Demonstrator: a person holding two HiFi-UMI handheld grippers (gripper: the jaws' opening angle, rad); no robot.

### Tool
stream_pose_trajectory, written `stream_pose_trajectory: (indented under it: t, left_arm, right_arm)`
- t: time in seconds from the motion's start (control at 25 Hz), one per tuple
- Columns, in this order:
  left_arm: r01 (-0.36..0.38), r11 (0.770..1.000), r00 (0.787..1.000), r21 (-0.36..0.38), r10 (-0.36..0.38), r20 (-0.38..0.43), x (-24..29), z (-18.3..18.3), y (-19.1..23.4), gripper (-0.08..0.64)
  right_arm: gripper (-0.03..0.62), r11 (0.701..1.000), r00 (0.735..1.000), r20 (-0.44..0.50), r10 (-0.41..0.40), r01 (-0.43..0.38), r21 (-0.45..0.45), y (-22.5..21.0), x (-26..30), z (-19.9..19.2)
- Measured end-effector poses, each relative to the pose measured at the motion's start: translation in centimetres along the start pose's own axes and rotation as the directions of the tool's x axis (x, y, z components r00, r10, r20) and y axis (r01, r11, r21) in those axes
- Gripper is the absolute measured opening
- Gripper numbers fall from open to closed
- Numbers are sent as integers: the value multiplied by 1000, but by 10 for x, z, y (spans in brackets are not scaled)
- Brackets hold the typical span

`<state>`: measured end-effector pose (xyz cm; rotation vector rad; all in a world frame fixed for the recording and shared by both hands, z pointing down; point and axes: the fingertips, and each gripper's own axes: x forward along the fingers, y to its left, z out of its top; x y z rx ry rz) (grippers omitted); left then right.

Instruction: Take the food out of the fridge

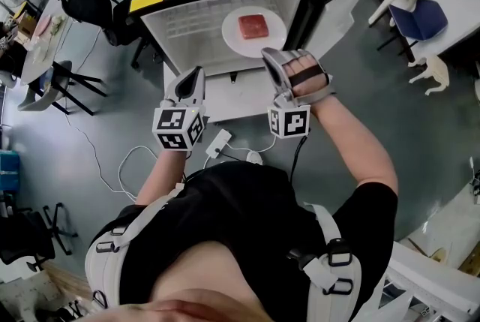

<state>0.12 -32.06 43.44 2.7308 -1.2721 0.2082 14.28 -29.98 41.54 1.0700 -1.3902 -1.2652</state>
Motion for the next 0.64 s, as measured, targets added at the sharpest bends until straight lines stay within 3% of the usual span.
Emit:
stream_pose_trajectory:
  t: [0.64]
  left_arm:
    - [-15, 1000, 1000, -3, 15, -7, -8, -5, -1, 3]
  right_arm:
    - [23, 1000, 1000, 3, 19, -19, -4, 4, 5, 3]
